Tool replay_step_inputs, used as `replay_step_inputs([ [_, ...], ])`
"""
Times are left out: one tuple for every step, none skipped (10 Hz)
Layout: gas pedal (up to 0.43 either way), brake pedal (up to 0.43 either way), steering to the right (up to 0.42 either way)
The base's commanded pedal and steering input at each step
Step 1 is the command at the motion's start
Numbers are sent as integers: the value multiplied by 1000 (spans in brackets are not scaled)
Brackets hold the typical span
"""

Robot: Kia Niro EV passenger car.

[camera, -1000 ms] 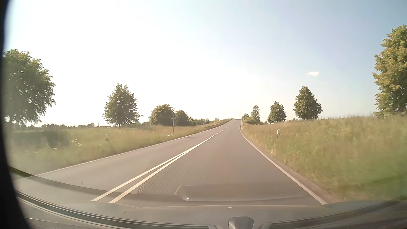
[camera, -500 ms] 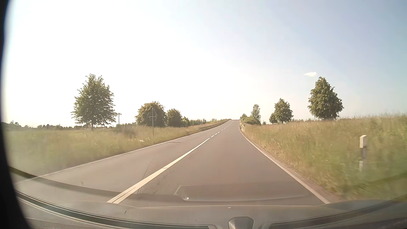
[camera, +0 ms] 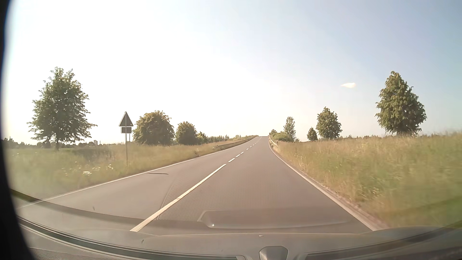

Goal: Follow the waypoints while adhering to traffic rules and regulations

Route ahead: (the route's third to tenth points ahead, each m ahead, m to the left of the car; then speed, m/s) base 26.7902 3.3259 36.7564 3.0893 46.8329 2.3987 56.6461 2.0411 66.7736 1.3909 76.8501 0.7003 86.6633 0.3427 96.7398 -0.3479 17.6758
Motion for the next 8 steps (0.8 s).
replay_step_inputs([
  [197, 6, 11],
  [197, 6, 10],
  [197, 6, 9],
  [197, 6, 8],
  [197, 6, 8],
  [197, 6, 7],
  [197, 6, 7],
  [197, 6, 7],
])
